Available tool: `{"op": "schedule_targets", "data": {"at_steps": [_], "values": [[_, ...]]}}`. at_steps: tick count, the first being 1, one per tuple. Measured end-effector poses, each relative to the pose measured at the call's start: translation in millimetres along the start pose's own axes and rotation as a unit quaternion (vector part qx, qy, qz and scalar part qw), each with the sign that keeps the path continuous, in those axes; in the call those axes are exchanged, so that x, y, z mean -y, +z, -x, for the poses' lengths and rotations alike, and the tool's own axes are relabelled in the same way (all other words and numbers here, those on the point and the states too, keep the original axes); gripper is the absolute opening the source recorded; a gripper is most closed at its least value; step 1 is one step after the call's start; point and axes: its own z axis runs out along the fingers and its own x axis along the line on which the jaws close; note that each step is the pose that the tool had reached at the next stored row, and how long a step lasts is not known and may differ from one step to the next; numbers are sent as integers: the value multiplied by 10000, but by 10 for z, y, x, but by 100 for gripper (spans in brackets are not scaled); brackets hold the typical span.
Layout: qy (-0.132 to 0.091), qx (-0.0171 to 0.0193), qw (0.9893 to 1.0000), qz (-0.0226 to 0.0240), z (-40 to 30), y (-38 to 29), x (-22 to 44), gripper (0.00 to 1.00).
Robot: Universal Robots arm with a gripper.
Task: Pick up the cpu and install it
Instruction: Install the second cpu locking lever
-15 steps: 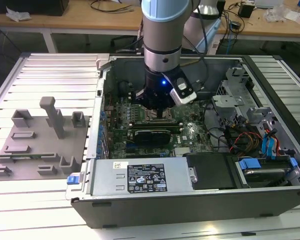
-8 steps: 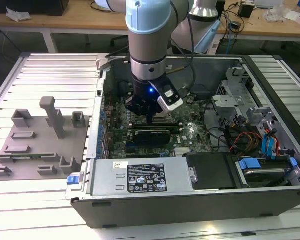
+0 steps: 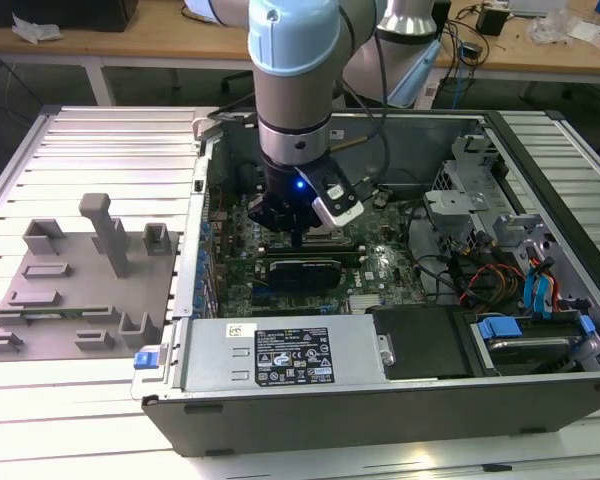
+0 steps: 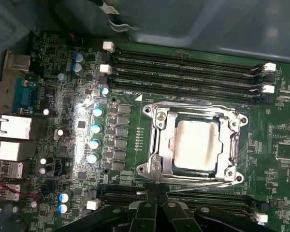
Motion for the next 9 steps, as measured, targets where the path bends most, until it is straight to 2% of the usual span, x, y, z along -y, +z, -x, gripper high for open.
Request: {"op": "schedule_targets", "data": {"at_steps": [1,2,3,4,5,7,9], "values": [[1,2,10000,14,-25,6,4,11],[3,5,10000,43,-79,20,8,11],[6,10,10000,95,-116,35,21,11],[9,15,9999,150,-131,42,30,11],[15,24,9997,238,-141,48,43,11],[22,34,9994,338,-143,55,65,11],[26,39,9992,388,-144,65,83,11]]}}
